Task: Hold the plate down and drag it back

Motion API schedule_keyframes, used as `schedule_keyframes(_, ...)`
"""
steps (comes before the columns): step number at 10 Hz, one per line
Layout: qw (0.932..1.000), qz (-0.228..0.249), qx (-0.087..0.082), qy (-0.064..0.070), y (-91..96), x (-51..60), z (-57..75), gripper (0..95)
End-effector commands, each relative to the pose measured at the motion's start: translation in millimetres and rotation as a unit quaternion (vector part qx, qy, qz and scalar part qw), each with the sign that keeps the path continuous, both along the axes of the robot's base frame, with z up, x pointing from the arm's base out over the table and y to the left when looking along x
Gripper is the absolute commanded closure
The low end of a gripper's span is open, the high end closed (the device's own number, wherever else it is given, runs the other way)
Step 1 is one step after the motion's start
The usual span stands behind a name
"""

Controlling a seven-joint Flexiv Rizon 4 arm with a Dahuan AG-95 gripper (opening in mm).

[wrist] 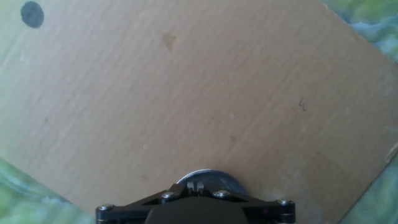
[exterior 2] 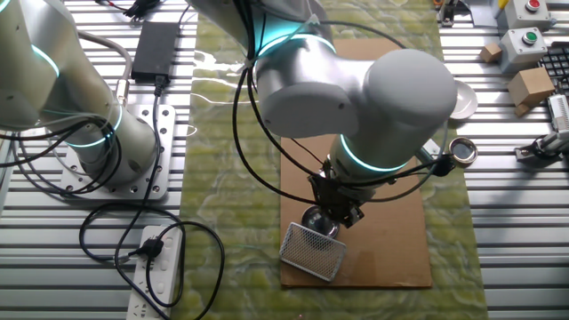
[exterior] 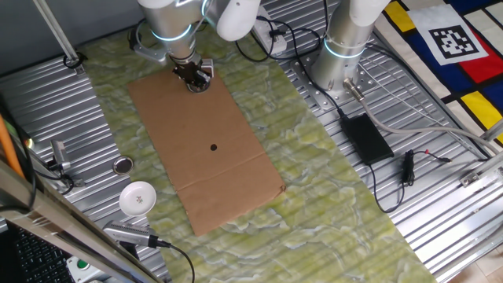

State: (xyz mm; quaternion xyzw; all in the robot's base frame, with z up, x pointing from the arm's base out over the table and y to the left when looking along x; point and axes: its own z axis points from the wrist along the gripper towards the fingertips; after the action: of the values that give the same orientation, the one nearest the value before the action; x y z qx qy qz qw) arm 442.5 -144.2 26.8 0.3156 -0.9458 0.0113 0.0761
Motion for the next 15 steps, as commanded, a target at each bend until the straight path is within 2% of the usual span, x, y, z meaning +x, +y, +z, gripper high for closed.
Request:
schedule_keyframes(1,1.0,0.002,-0.002,-0.001,-0.3,-0.5,-0.1,95.0)
schedule_keyframes(3,1.0,-0.007,0.0,-0.002,-0.3,-0.5,-0.1,95.0)
schedule_keyframes(5,0.9994,-0.03,0.013,-0.008,-0.3,-0.5,-0.1,95.0)
schedule_keyframes(8,0.998,-0.059,0.015,-0.019,17.4,1.5,-1.5,95.0)
schedule_keyframes(9,0.9971,-0.07,0.023,-0.02,22.7,1.9,-1.0,95.0)
schedule_keyframes(11,0.9956,-0.087,0.024,-0.021,33.5,2.1,2.2,95.0)
schedule_keyframes(14,0.9929,-0.111,0.032,-0.031,50.4,1.9,2.0,95.0)
schedule_keyframes(15,0.9936,-0.105,0.03,-0.027,52.0,1.8,3.3,95.0)
